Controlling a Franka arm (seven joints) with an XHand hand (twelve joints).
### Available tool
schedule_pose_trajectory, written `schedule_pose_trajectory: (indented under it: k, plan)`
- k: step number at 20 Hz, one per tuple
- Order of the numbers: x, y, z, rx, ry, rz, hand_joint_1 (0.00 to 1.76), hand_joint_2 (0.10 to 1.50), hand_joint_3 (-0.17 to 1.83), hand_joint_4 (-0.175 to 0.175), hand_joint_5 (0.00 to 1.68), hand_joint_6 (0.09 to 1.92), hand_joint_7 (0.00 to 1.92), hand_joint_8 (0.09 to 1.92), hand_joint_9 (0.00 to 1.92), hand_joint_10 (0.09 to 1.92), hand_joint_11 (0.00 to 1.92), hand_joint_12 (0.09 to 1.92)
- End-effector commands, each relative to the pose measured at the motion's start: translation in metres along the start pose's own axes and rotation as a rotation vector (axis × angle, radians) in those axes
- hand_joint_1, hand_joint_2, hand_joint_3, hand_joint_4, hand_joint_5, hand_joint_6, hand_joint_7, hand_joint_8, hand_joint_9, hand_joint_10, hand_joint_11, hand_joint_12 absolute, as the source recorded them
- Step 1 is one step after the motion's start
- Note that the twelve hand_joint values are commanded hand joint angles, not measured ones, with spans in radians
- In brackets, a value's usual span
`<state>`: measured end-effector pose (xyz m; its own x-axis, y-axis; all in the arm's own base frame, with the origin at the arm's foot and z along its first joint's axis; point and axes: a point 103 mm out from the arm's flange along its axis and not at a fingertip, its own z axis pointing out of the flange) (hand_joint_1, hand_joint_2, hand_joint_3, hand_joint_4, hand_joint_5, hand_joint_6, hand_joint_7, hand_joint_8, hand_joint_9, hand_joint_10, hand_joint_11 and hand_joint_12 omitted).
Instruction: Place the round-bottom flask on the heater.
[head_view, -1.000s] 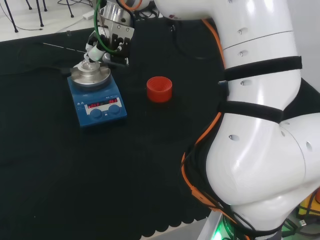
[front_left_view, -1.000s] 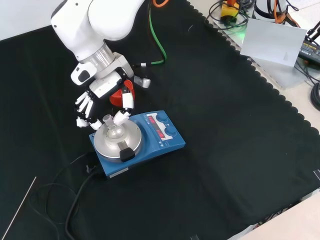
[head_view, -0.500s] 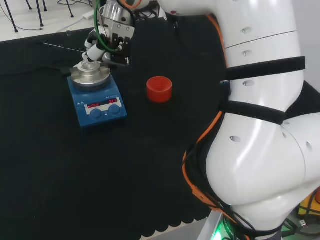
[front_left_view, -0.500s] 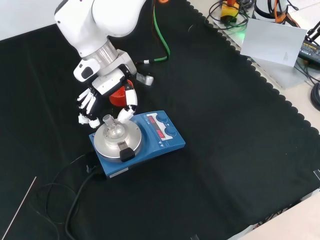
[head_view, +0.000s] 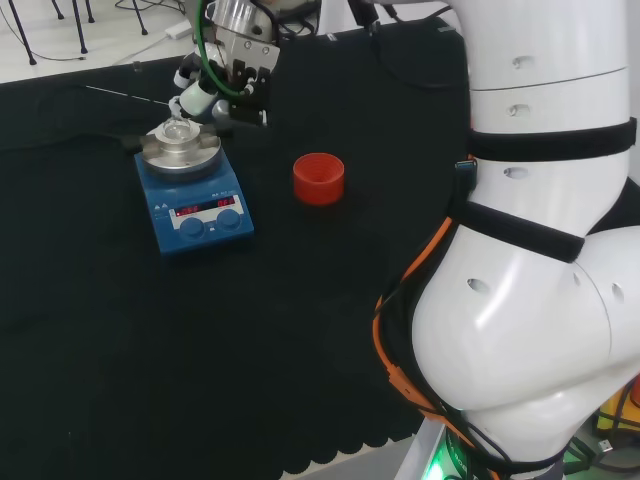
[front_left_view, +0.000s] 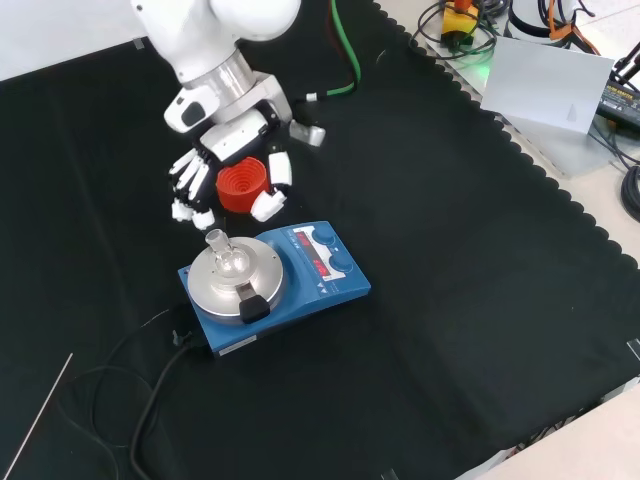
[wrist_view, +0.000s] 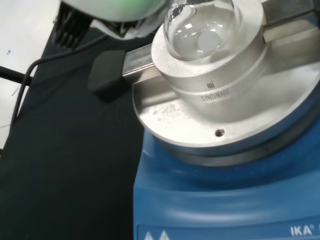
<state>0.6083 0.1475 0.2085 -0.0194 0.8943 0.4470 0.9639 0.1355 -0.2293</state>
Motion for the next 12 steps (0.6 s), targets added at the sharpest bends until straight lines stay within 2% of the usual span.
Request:
schedule_pose_trajectory:
  k: [1, 12]
  plan:
    - [0.006, -0.028, -0.018, -0.046, 0.006, -0.011, 0.94, 0.55, 0.88, -0.044, 0.47, 0.70, 0.17, 0.63, 0.33, 0.68, 0.00, 1.36]
    - [0.011, -0.059, -0.021, -0.057, -0.009, -0.020, 0.95, 0.56, 0.87, -0.043, 0.47, 0.69, 0.17, 0.64, 0.33, 0.68, 0.00, 1.36]
